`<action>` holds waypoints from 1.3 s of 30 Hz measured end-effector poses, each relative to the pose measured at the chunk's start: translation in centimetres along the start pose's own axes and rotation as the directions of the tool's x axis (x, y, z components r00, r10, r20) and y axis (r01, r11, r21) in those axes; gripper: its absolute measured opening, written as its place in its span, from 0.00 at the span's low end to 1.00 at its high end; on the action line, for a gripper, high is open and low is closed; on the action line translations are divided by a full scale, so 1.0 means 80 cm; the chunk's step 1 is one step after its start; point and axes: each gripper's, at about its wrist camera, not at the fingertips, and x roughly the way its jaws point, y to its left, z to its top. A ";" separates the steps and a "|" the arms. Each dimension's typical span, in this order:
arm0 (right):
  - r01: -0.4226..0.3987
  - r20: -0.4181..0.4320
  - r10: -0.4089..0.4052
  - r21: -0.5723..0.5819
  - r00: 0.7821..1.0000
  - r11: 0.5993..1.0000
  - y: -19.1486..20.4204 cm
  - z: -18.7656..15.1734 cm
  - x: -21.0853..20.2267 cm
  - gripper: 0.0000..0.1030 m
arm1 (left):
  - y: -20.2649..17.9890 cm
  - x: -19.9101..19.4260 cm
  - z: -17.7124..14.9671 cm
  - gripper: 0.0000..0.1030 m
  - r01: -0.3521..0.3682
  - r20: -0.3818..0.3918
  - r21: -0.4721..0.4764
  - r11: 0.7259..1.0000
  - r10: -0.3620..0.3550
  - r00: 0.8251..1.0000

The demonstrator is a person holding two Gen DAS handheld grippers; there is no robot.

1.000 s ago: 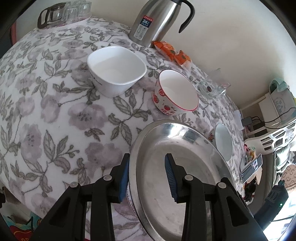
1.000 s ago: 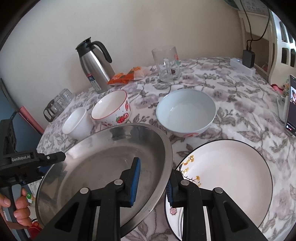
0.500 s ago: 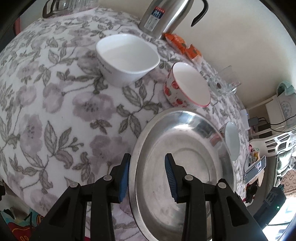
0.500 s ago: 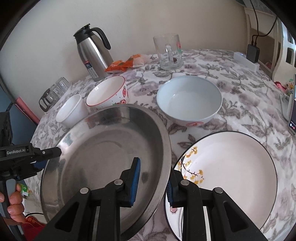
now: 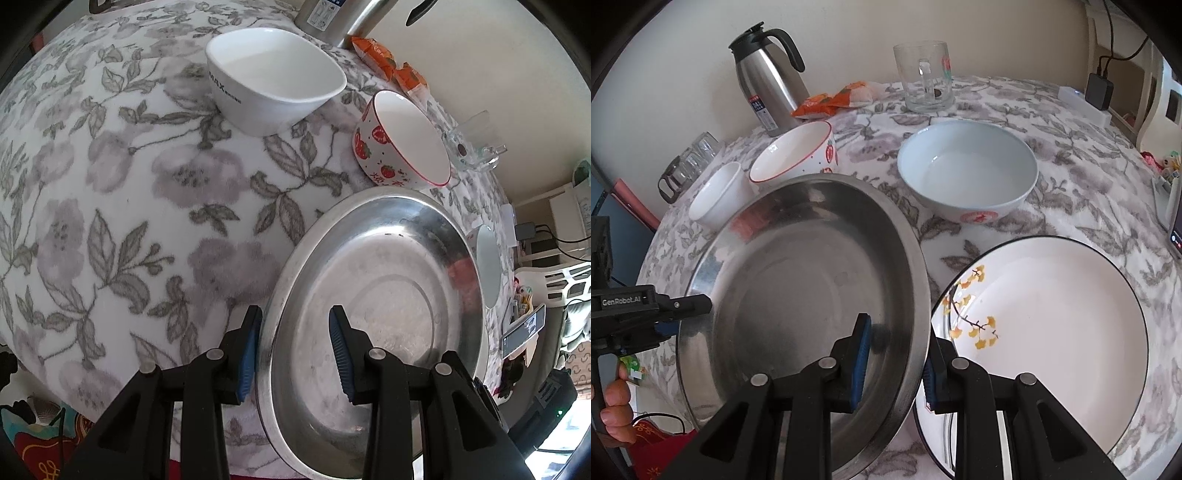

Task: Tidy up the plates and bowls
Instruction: 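Lower the steel tray onto the cloth and open both tools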

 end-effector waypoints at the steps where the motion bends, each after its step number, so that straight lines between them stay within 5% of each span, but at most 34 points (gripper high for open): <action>1: 0.003 -0.001 -0.003 0.001 1.000 1.000 -0.001 0.000 0.000 0.26 | -0.001 0.001 0.000 0.36 -0.004 -0.003 0.002 1.000 0.004 1.000; 25: 0.023 -0.003 -0.023 0.023 1.000 0.999 -0.001 0.002 -0.003 0.26 | -0.001 0.007 -0.001 0.38 -0.053 -0.010 0.016 0.998 0.053 0.999; 36: 0.055 0.082 -0.057 0.031 0.995 0.998 -0.001 0.009 -0.031 0.26 | -0.005 -0.032 -0.001 0.43 -0.116 0.097 0.041 0.992 0.111 0.989; 39: 0.062 0.098 -0.064 0.027 0.993 0.998 0.002 0.010 -0.036 0.26 | -0.003 -0.038 0.000 0.51 -0.149 0.122 0.033 0.988 0.144 0.982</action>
